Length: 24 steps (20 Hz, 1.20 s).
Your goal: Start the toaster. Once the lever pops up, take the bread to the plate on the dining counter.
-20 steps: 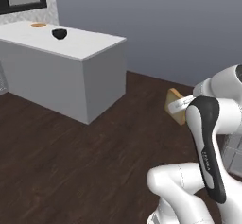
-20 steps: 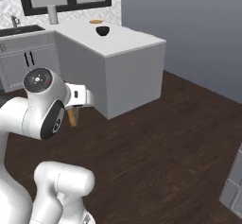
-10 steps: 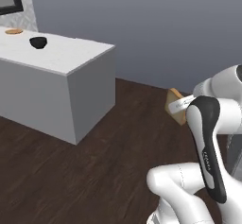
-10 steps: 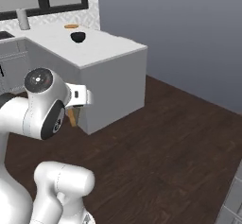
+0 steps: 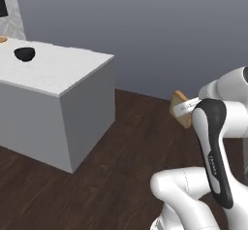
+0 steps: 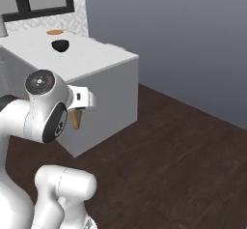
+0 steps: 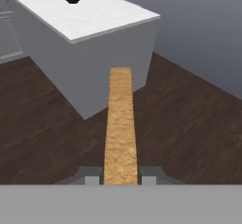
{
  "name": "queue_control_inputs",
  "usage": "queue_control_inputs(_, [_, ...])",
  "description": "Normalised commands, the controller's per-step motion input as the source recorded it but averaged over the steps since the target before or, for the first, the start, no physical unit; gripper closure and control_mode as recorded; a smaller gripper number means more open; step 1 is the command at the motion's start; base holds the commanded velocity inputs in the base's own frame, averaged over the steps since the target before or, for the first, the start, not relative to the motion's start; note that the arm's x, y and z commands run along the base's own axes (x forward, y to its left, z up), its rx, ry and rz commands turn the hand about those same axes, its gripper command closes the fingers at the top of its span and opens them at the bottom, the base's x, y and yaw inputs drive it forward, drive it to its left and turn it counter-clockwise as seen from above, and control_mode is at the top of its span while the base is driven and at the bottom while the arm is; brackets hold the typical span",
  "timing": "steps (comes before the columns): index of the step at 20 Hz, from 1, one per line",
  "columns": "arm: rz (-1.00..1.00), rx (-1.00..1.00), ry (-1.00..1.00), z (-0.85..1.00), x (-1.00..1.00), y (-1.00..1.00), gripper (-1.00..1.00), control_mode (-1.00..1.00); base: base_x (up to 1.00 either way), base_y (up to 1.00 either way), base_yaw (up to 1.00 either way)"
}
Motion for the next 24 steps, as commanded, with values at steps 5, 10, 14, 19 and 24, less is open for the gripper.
queue_control_inputs(5, [0.00,0.00,0.00,0.00,0.00,0.00,1.00,1.00,1.00,0.16,-0.10])
queue_control_inputs(10, [0.00,0.00,0.00,0.00,0.00,0.00,1.00,1.00,1.00,0.16,-0.05])
queue_control_inputs(14, [0.00,0.00,0.00,0.00,0.00,0.00,1.00,1.00,1.00,0.04,-0.01])
queue_control_inputs(19, [0.00,0.00,0.00,0.00,0.00,0.00,1.00,1.00,1.00,-0.48,0.03])
queue_control_inputs(24, [0.00,0.00,0.00,0.00,0.00,0.00,1.00,1.00,1.00,-0.58,0.05])
